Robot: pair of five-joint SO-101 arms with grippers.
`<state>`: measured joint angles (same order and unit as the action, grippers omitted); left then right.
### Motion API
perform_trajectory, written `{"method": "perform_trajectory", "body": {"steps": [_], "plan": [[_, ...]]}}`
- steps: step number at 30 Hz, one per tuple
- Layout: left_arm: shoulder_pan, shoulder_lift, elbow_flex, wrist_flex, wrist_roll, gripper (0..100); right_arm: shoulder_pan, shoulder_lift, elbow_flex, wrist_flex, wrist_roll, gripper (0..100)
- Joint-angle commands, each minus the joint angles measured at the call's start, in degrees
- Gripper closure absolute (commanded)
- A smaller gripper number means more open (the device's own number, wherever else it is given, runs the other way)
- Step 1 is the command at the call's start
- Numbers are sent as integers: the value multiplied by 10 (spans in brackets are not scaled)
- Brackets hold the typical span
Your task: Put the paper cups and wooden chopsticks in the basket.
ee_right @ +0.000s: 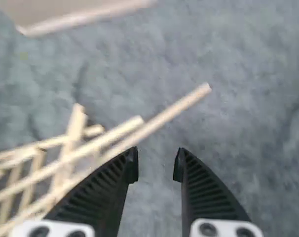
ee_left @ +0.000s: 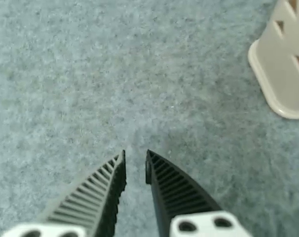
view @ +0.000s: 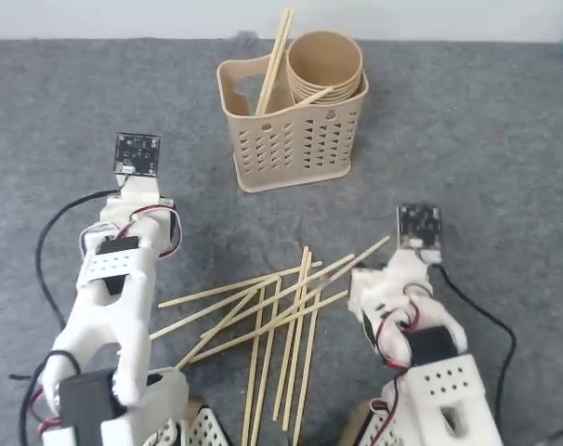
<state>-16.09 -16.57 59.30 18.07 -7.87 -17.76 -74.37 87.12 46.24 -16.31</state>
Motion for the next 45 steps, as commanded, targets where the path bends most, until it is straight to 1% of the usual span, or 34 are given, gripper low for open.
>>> {"method": "perform_trajectory", "body": {"steps": [1, 4, 9, 13, 14, 19, 23, 31, 34, 36, 38, 42, 45], "plan": [[4, -25, -1, -14, -4, 934, 0, -51, 47, -72, 12, 858], [4, -25, 0, -13, -4, 934, 3, -88, 84, -122, 12, 858], [3, -24, 0, -11, -4, 934, 29, -134, 98, -122, 12, 858], [2, -25, 8, -11, -4, 934, 53, -140, 98, -121, 12, 856], [1, -25, 8, -11, -4, 934, 54, -139, 98, -116, 12, 856], [1, -25, 8, -2, -4, 934, 69, -145, 98, -15, 12, 858], [2, -26, 8, 0, -13, 934, 100, -146, 98, -20, 12, 858], [5, -26, 10, 4, -31, 935, 117, -141, 98, -17, 12, 859], [18, -32, 14, 27, -43, 935, 117, -140, 98, -15, 12, 872], [28, -32, 14, 43, -48, 935, 117, -140, 98, -11, 12, 928], [37, -42, 10, 78, -57, 935, 117, -141, 98, -14, 12, 996], [52, -97, 12, 180, -110, 934, 117, -143, 98, -9, 12, 970], [71, -144, 8, 281, -116, 934, 117, -145, 98, -10, 12, 974]]}}
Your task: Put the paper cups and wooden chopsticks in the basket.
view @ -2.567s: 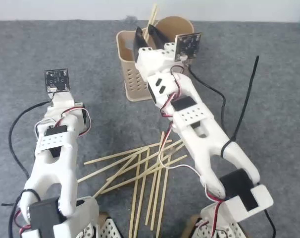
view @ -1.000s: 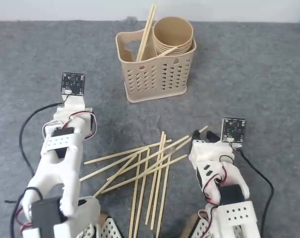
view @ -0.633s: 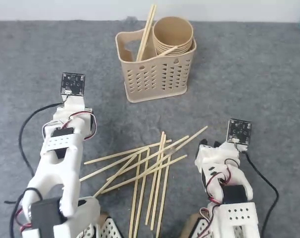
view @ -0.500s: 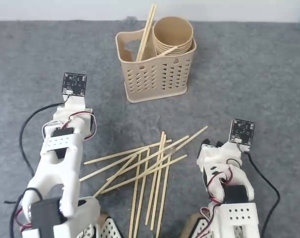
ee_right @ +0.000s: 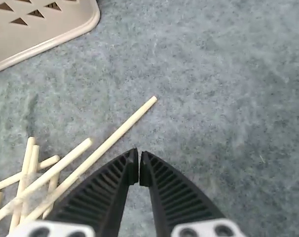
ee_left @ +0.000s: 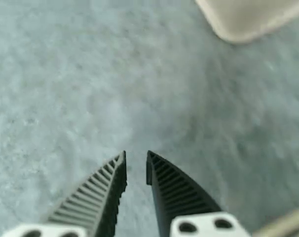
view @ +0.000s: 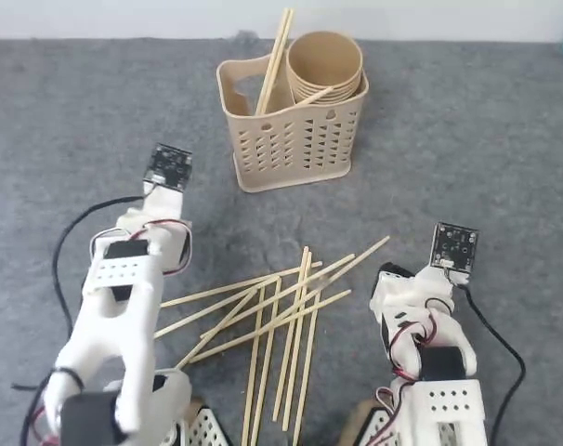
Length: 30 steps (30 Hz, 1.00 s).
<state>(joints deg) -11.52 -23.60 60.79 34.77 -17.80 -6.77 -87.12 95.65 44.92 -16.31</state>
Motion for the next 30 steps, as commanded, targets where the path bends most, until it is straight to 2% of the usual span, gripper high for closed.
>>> {"method": "perform_trajectory", "body": {"steps": [1, 4, 7, 9, 11, 14, 20, 27, 30], "plan": [[37, -91, -8, 148, -20, 934, 7, -18, 12, 3, 12, 974], [84, -147, -12, 241, -71, 934, 7, -18, 12, 3, 12, 974], [149, -191, -14, 314, -86, 933, 4, -18, 12, 4, 13, 974], [205, -206, -13, 367, -132, 904, 4, -17, 12, 4, 13, 974], [251, -207, -16, 402, -138, 855, 4, -16, 12, 4, 16, 974], [263, -206, -22, 388, -122, 813, 4, -15, 12, 4, 47, 974], [261, -183, -3, 309, -121, 813, 4, -14, 12, 5, 54, 974], [189, -2, -18, 176, -147, 813, 4, -14, 12, 5, 54, 974], [167, 71, -55, 168, -152, 813, 4, -14, 12, 5, 54, 974]]}}
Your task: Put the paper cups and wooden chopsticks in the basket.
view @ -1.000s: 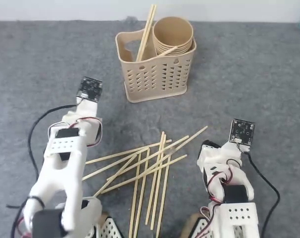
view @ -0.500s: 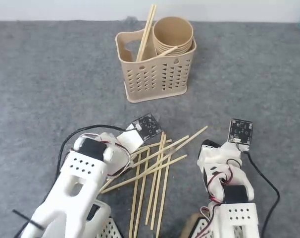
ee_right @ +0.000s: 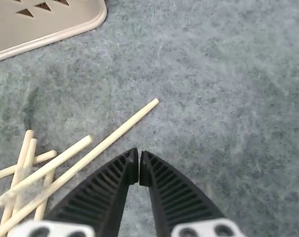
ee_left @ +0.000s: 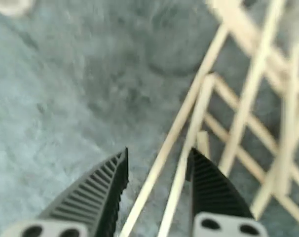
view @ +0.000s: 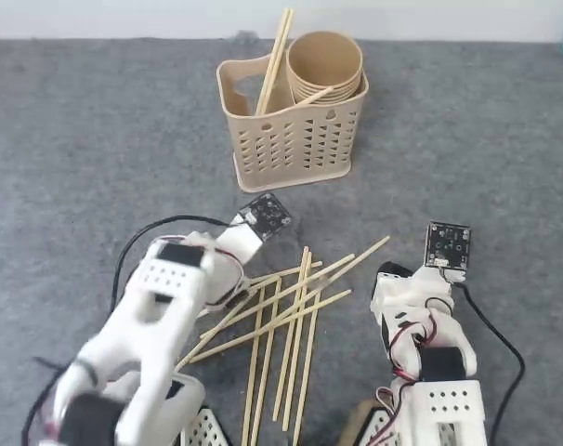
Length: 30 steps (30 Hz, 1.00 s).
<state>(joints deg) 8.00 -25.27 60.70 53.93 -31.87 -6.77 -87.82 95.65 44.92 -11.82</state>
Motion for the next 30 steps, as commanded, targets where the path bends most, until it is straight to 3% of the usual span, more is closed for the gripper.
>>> {"method": "perform_trajectory", "body": {"steps": [1, 9, 14, 26, 30], "plan": [[-31, 98, -71, -6, -13, 814, 4, -7, 12, 5, 9, 974], [-7, 119, -80, 4, -14, 863, 4, -7, 12, 5, 10, 974], [-6, 116, -73, -15, -12, 994, 4, -7, 12, 5, 11, 974], [-11, 94, -70, -7, -11, 987, 7, -8, 12, 5, 11, 972], [-11, 23, -67, 49, -11, 987, 7, -9, 12, 5, 11, 972]]}}
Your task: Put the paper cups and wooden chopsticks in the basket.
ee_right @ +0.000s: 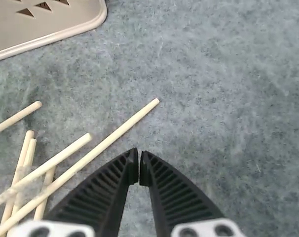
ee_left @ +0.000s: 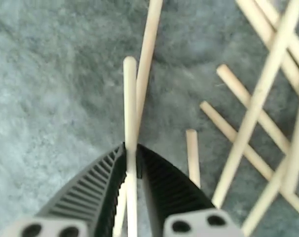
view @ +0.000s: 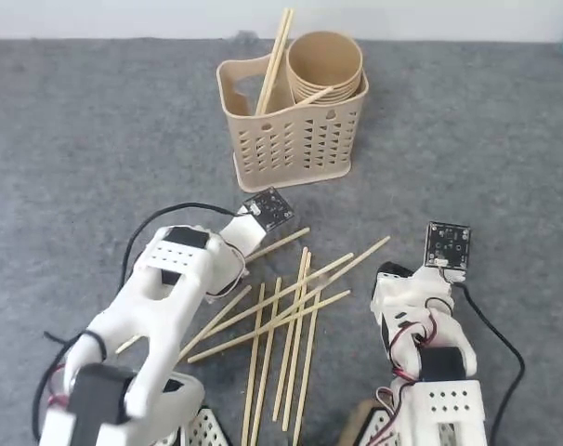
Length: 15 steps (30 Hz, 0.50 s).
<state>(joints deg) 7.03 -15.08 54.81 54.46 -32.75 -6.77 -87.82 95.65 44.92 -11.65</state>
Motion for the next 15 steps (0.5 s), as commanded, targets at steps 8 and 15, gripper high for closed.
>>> {"method": "perform_trajectory", "body": {"steps": [8, 15], "plan": [[-47, -332, -10, 140, -2, 987, 6, -8, 12, 5, 9, 972], [-108, -599, -9, 139, 33, 987, 5, -7, 12, 5, 10, 972]]}}
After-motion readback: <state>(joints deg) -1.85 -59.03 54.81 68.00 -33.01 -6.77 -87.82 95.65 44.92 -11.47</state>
